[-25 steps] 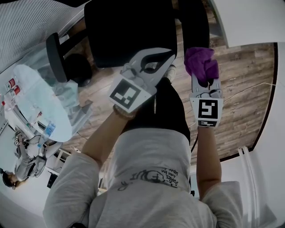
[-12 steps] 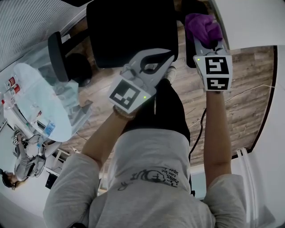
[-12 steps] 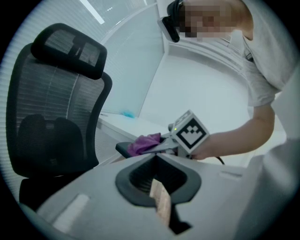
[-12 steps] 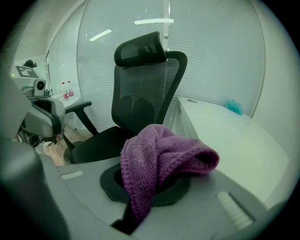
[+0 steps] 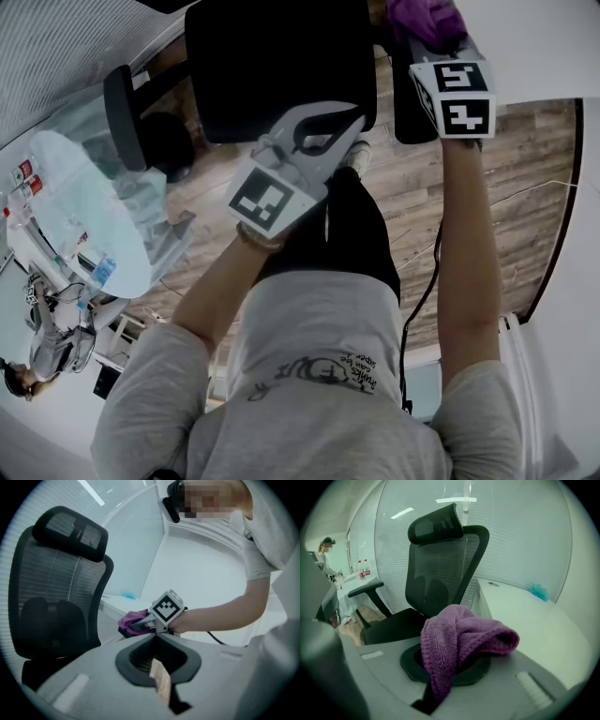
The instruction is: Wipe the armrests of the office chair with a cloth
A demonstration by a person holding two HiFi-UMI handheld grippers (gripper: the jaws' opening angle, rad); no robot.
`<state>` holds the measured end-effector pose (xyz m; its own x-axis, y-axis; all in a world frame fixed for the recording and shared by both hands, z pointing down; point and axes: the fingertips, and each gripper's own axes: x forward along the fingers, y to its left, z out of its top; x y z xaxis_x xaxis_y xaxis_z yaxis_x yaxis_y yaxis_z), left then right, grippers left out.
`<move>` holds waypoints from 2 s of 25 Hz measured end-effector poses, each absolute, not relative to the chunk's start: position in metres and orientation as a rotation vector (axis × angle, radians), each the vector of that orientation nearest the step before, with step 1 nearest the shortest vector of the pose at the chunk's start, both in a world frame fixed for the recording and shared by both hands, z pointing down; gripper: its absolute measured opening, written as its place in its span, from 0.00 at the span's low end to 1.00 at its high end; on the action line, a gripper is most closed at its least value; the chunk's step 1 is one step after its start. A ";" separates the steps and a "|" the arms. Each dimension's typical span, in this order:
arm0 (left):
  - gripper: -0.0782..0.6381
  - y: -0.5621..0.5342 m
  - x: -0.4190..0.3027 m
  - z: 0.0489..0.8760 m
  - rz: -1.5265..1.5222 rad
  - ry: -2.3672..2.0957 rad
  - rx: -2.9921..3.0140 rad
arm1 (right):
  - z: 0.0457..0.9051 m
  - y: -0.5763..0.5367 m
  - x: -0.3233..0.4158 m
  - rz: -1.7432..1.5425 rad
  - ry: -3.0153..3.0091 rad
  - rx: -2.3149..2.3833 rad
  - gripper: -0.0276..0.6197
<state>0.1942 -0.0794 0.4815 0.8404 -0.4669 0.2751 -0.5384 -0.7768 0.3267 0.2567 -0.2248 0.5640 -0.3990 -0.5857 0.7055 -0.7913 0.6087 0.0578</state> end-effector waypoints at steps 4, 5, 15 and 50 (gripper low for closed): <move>0.11 -0.082 0.192 0.475 0.243 -0.762 2.631 | 0.558 -0.221 0.259 0.333 -2.136 1.115 0.09; 0.11 -0.083 0.192 0.472 0.240 -0.765 2.634 | 0.553 -0.219 0.261 0.320 -2.142 1.137 0.09; 0.11 -0.090 0.191 0.414 0.186 -0.796 2.668 | 0.460 -0.177 0.277 0.295 -2.294 1.331 0.09; 0.11 -0.045 0.222 0.150 0.024 -0.963 2.798 | 0.165 -0.044 0.292 0.078 -2.516 1.447 0.09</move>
